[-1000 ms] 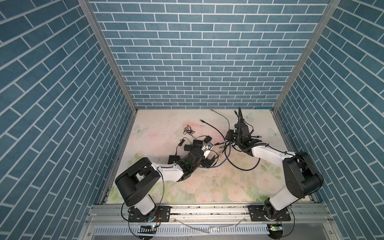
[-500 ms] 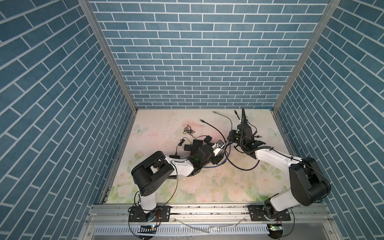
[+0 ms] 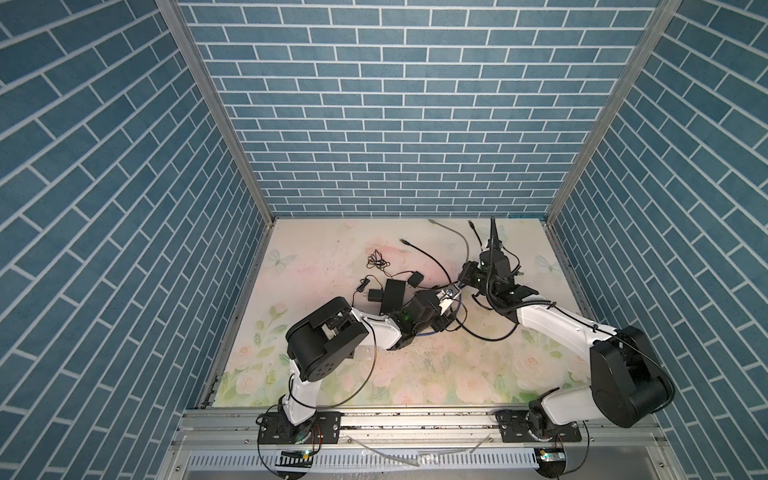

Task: Insert the plug into the switch port
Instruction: 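Grasp the gray cable near its plug with the left gripper while the right holds it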

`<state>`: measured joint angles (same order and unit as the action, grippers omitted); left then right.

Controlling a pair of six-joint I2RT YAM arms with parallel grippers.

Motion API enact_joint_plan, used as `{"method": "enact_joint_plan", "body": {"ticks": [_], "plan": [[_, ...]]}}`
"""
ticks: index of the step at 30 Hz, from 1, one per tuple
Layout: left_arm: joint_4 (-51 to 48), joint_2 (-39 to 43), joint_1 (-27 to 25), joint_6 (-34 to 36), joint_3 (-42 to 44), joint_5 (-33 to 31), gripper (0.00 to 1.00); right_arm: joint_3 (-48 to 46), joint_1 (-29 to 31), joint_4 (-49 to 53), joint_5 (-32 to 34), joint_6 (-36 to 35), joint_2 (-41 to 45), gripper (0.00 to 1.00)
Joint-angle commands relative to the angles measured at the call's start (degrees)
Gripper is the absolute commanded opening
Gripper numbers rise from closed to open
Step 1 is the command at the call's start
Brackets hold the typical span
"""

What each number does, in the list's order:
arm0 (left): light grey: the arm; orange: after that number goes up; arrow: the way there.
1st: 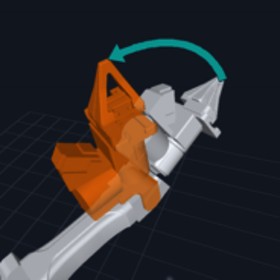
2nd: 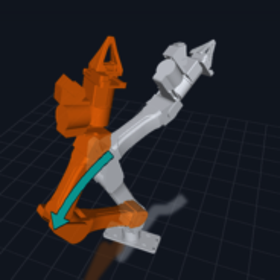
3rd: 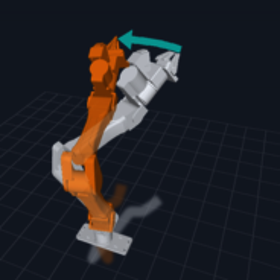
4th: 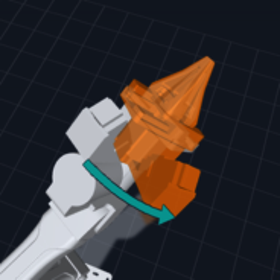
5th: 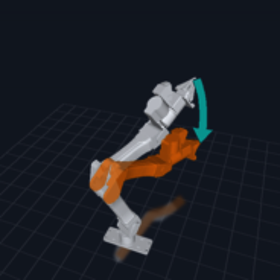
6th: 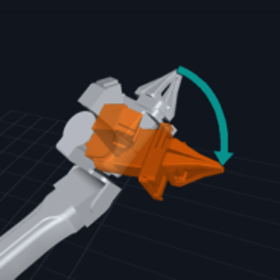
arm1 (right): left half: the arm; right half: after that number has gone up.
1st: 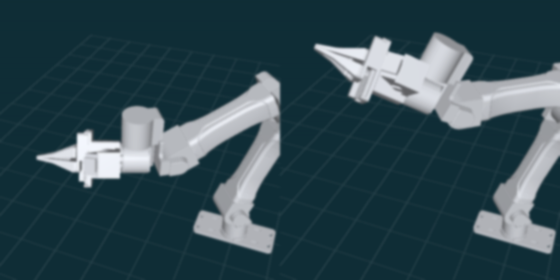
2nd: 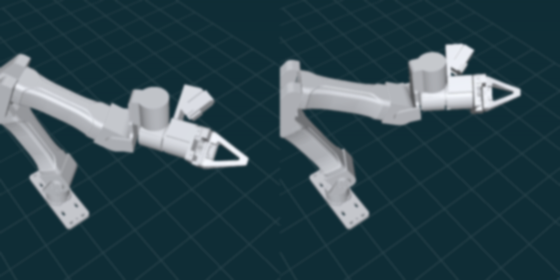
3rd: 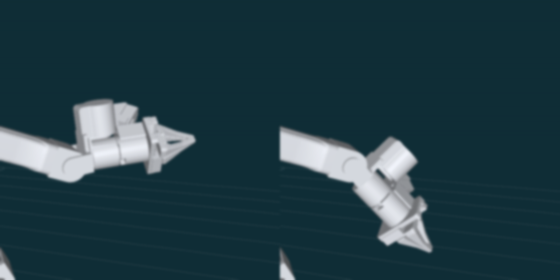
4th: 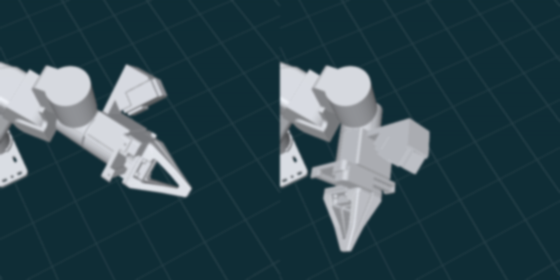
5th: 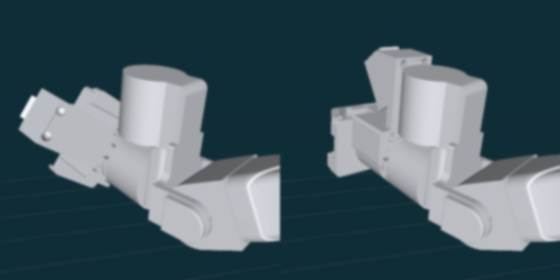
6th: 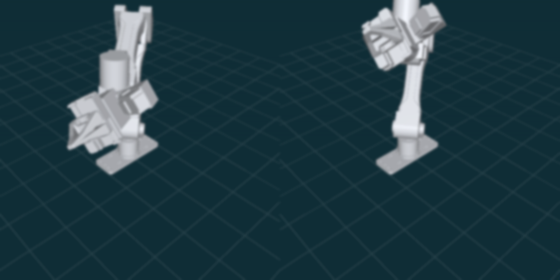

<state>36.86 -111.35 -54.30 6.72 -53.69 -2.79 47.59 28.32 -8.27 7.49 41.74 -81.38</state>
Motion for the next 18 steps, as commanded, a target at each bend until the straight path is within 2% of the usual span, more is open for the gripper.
{"method": "enact_joint_plan", "body": {"ticks": [1, 8, 12, 18], "plan": [[-0.6, -0.4, -0.3, 0.5, -1.2, -1.5, 0.66, -1.6, -0.2, -0.1, 2.1, 0.9, 2.9, 0.0], [-0.7, -0.4, -0.3, 2.6, -1.0, -0.8, 0.52, -2.6, -0.3, 0.8, 3.0, 0.7, 5.9, 0.0], [-0.9, 0.0, -0.3, 4.0, -0.6, -0.3, 0.37, -2.9, -0.3, 1.4, 3.1, 0.5, 7.1, 0.0], [-0.3, 1.3, -0.2, 6.5, 1.0, -1.6, 0.26, -3.6, -0.3, 2.4, 3.2, 0.4, 8.5, 0.0]]}}
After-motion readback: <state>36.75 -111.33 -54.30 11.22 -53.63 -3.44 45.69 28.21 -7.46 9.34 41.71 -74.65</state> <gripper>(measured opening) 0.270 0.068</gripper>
